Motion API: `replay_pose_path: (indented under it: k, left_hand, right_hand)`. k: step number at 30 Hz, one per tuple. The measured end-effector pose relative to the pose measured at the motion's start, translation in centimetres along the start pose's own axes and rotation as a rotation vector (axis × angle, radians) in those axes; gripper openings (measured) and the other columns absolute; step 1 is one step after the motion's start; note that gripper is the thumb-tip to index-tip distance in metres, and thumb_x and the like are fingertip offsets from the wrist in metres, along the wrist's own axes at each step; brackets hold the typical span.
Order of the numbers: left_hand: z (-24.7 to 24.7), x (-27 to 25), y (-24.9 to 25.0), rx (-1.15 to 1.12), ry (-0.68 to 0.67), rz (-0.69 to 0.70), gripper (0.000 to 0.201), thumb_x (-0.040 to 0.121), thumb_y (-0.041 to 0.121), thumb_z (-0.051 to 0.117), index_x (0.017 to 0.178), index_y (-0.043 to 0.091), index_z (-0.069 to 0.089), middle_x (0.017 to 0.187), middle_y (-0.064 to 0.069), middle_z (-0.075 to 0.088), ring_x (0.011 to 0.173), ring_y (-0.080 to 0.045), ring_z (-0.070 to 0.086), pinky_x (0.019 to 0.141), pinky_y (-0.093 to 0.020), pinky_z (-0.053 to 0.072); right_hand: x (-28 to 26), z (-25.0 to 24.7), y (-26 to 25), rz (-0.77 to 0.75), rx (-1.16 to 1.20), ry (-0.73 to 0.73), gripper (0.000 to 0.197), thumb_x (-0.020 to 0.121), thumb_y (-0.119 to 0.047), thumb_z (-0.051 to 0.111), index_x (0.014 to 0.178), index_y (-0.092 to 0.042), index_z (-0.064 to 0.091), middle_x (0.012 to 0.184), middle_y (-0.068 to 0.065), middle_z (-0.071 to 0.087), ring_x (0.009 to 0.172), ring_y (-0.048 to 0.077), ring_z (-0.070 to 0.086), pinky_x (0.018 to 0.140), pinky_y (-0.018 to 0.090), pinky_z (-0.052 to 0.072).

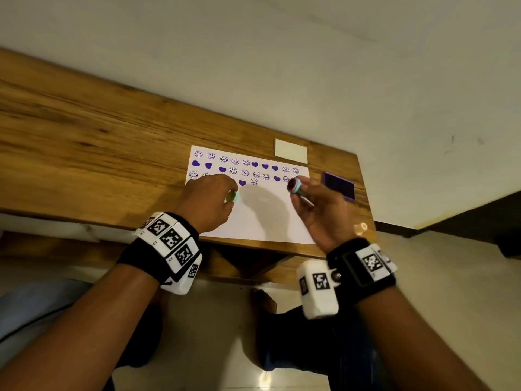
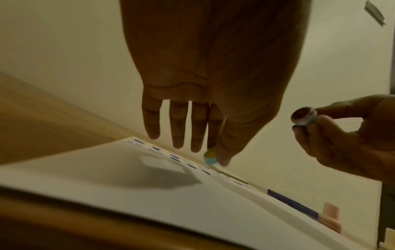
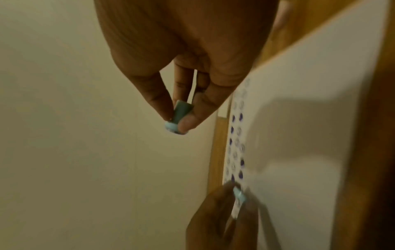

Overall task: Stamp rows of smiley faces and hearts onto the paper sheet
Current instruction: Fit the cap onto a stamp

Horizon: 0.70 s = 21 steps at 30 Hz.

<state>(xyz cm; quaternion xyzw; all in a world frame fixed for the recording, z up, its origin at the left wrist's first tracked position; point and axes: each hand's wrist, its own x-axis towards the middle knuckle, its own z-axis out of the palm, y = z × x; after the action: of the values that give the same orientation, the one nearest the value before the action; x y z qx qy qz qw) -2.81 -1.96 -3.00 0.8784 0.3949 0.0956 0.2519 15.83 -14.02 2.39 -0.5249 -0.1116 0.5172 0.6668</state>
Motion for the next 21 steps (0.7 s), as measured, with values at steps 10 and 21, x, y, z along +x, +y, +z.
replay_pose_path:
  k: [10, 21]
  left_hand:
    - [-0.2, -0.7, 1.5, 0.174, -0.204, -0.003, 0.033, 0.088, 0.030, 0.059, 0.121, 0.028, 0.057, 0.124, 0.004, 0.060, 0.112, -0.022, 0.056, 0.088, -0.037, 0.049]
    - [-0.5, -0.6, 1.6, 0.140, -0.166, -0.012, 0.038, 0.086, 0.035, 0.063, 0.123, 0.029, 0.057, 0.128, 0.005, 0.060, 0.114, -0.020, 0.055, 0.093, -0.040, 0.050]
  right_hand:
    - [-0.7, -0.2, 5.0, 0.285, 0.576, -0.080, 0.054, 0.044, 0.007, 0.082, 0.094, -0.002, 0.066, 0.090, 0.016, 0.064, 0.067, 0.022, 0.063, 0.056, 0.025, 0.056]
    - [-0.9, -0.5, 4.7, 0.177, 0.621, -0.087, 0.070, 0.045, 0.009, 0.086, 0.110, 0.000, 0.061, 0.101, 0.018, 0.063, 0.074, 0.024, 0.066, 0.058, 0.027, 0.059]
